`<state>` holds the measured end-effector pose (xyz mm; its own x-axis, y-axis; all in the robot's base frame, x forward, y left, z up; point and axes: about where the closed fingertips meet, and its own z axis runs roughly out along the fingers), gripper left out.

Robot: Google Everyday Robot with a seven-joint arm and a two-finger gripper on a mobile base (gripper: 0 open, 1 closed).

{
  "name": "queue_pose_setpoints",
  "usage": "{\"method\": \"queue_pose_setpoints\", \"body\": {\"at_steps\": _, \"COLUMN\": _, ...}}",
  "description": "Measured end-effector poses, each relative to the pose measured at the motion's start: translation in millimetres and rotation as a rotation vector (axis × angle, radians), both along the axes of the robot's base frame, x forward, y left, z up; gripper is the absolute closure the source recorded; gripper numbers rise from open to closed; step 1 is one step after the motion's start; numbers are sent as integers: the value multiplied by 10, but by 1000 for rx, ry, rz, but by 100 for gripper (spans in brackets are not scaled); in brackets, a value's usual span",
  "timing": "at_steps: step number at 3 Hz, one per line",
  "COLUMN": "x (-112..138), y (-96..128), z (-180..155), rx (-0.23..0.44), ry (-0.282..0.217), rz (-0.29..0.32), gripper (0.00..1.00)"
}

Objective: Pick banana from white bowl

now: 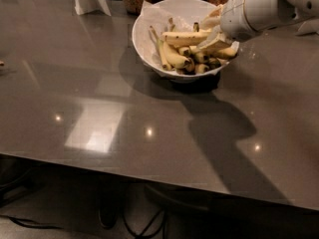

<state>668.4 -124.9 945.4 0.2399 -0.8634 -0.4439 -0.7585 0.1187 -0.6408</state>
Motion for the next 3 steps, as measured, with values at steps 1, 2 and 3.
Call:
{"method": "queue_pose_setpoints", "body": {"at_steps": 1, "x": 20, "y": -45, "z": -81, "rx": -8, "ry": 13, "rz": -15, "gripper": 70}}
{"method": "queue_pose_setpoints", "body": {"at_steps": 2, "x": -38, "y": -70, "z": -27, "rx": -12, "ry": 14, "rz": -24, "gripper": 93}}
{"method": "queue_pose_setpoints", "body": {"at_steps": 3, "x": -105, "y": -55, "z": 75, "rx": -4, "ry": 15, "rz": -23, "gripper": 100}}
